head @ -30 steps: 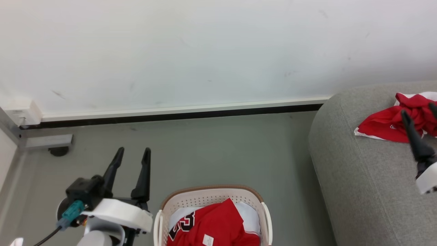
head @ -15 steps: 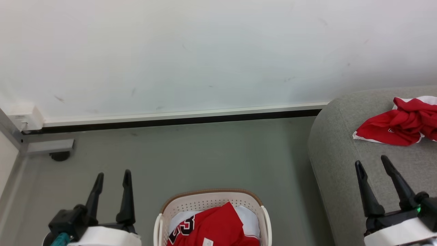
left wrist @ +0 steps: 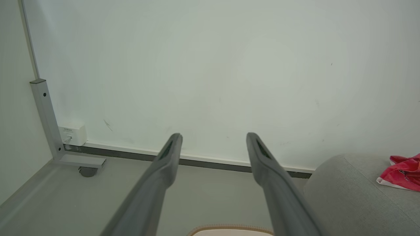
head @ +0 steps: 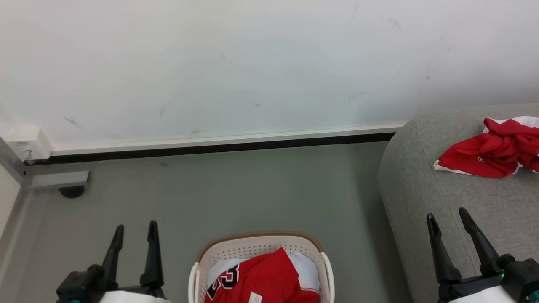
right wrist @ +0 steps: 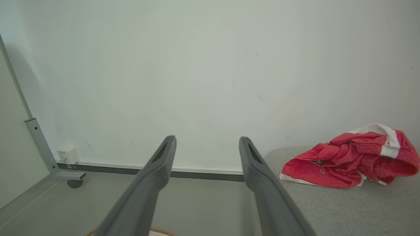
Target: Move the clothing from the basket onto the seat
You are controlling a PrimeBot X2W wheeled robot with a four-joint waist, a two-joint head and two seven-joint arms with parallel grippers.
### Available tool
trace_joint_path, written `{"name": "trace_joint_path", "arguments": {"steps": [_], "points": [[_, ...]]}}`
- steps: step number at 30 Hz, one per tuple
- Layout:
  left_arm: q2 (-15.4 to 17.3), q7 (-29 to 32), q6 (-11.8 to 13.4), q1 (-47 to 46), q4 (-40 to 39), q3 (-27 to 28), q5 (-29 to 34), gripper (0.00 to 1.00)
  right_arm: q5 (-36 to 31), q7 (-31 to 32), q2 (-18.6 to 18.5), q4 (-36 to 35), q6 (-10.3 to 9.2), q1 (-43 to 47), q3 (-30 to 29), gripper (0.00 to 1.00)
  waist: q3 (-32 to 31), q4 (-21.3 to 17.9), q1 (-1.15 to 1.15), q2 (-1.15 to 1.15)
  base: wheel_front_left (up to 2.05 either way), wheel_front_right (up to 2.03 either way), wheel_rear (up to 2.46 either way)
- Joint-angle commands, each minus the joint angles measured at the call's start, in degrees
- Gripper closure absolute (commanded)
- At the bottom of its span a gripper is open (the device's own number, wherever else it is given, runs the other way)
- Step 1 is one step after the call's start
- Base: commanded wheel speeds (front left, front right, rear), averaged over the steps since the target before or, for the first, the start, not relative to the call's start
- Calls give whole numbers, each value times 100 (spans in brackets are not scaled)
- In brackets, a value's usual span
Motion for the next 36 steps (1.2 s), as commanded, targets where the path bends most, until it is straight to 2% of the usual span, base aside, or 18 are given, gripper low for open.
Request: {"name": "trace_joint_path", "arguments": {"steps": [1,13,36], "points": [[-26,-2,-41,4,41,45,114,0,-68,-15,13,17,-13,12,3,0,10,5,0,0,0,0,0],[-58,-3,-195,-111,162,157,186,0,-75,-8,53,68,-13,-124,44,0,88,-15,0,0,0,0,0],[-62,-2,-209,-210,249,88,81,0,10,-9,68,156,-13,-202,88,0,133,-63,0,0,0,0,0]]}}
